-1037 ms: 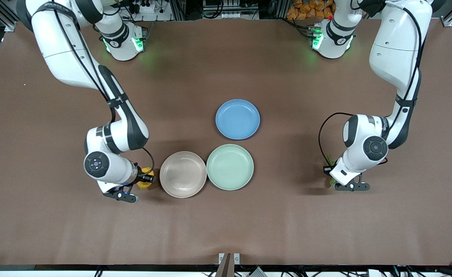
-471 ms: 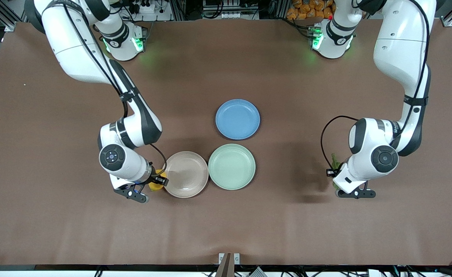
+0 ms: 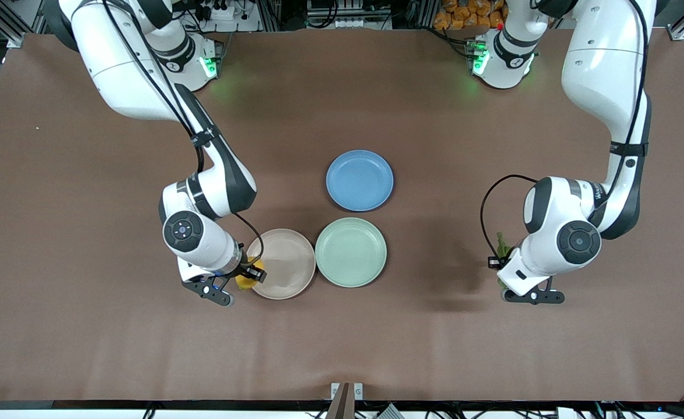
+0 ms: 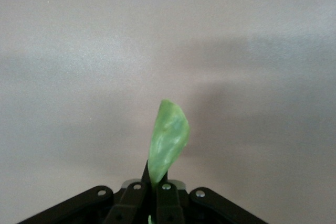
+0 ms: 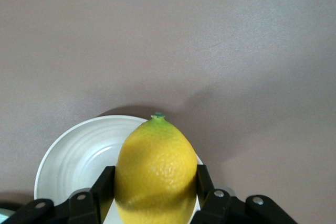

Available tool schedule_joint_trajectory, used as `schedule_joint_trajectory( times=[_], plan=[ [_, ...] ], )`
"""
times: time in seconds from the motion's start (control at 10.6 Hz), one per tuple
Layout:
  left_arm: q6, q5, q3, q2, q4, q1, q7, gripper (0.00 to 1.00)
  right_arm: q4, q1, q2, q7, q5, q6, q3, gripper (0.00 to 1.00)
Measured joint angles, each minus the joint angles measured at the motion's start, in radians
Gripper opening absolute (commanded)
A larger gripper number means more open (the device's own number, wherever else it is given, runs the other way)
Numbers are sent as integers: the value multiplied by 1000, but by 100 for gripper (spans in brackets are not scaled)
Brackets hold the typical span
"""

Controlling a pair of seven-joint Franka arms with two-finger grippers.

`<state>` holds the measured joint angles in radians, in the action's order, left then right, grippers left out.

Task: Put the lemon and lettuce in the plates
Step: 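Carry the lemon toward the cream plate with the right gripper, then release the lemon on the cream plate while the left gripper lowers lettuce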

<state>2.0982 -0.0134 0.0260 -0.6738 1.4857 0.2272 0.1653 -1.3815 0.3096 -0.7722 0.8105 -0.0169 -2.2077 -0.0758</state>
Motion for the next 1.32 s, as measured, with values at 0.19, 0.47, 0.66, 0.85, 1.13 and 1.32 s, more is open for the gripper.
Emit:
schedule_joint_trajectory(
  times=[0.19,0.47,0.66,0.85,1.13,1.32],
  plan=[
    [-21,3,-6,0,-29,15,29,0,0,2,0,8,0,0,0,0],
    [-22,38,-13,0,-48,73,37,0,0,8,-1,10,0,-4,0,0],
    [-22,93,-15,0,-66,117,39,0,1,9,-1,11,0,-9,0,0],
    [-21,124,-16,0,-83,165,95,0,6,10,-4,13,0,-13,0,0],
    [0,148,-26,-7,-105,225,206,0,47,27,-36,83,0,-57,0,0],
    [48,210,-32,-23,-111,252,248,0,71,46,-64,134,0,-95,0,0]
  ],
)
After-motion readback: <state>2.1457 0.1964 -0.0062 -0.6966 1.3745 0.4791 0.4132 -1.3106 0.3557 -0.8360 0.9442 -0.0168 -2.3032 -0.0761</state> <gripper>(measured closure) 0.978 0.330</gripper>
